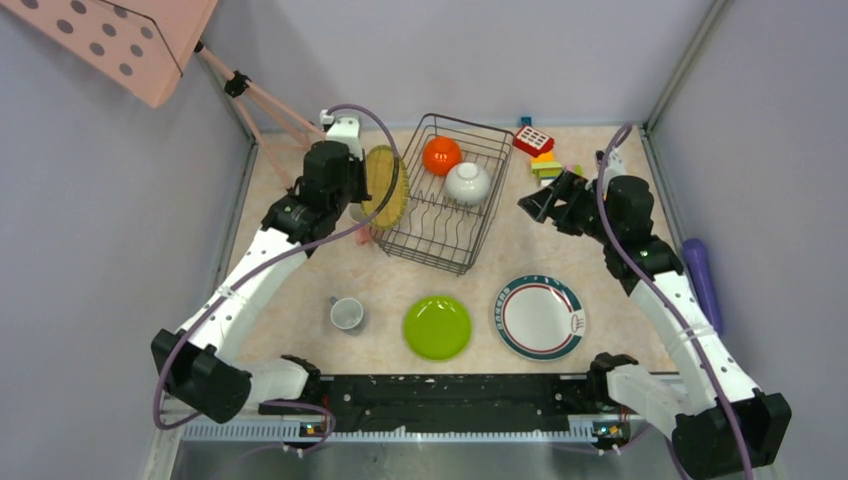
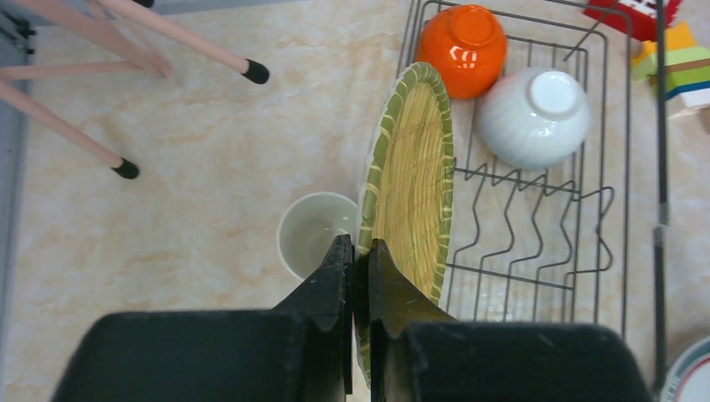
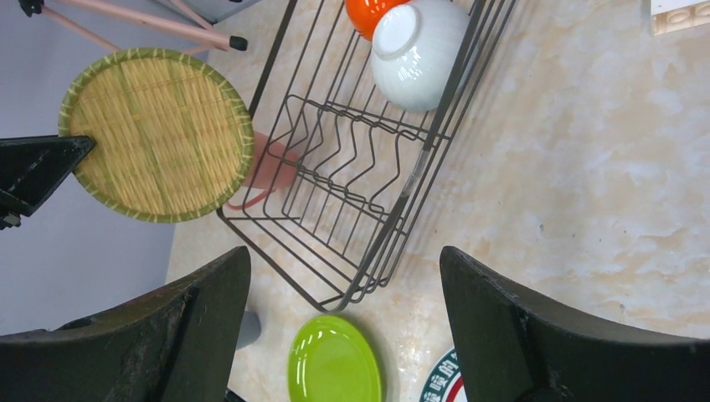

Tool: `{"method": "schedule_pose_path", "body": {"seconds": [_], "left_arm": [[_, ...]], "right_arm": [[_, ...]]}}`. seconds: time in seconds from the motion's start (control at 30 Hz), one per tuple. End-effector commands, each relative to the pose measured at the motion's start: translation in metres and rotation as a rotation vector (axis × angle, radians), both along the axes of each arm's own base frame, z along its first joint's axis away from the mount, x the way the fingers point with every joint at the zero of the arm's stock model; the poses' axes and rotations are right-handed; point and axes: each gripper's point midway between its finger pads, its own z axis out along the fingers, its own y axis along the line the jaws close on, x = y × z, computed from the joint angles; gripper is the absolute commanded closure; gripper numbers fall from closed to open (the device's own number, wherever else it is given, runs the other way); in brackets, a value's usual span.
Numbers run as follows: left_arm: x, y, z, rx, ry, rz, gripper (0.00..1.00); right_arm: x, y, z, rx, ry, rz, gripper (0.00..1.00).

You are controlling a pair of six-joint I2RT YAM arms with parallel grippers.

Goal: Load the mixed dishes into the dish rack

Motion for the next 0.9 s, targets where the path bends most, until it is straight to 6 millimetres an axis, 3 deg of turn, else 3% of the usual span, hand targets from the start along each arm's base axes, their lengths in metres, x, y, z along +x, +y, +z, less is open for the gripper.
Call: {"method": "schedule_pose_path", "body": {"seconds": [0.0,0.23,0.63,0.87], "left_arm": [[0.013,0.012,0.025,0.075,-0.102,0.066,1.0],[0.021,0.005,0.013,0.112,-0.118,0.067,1.0],[0.037,-0.018,0.018,0.215,-0.193,0.061,1.0],[0.045,-0.027,-0.013,0.276,-0.146,0.049,1.0]], "right_arm": [[-0.002,-0.002,0.01,-0.014,-0.049,-0.008,0.18],[-0.007,-0.004,0.014,-0.018,-0.052,-0.012,0.18],[-0.009,-0.004,0.012,-0.02,-0.04,-0.015,0.18],[-0.008,-0.004,0.011,-0.016,-0.038,-0.01,0.18]]}}
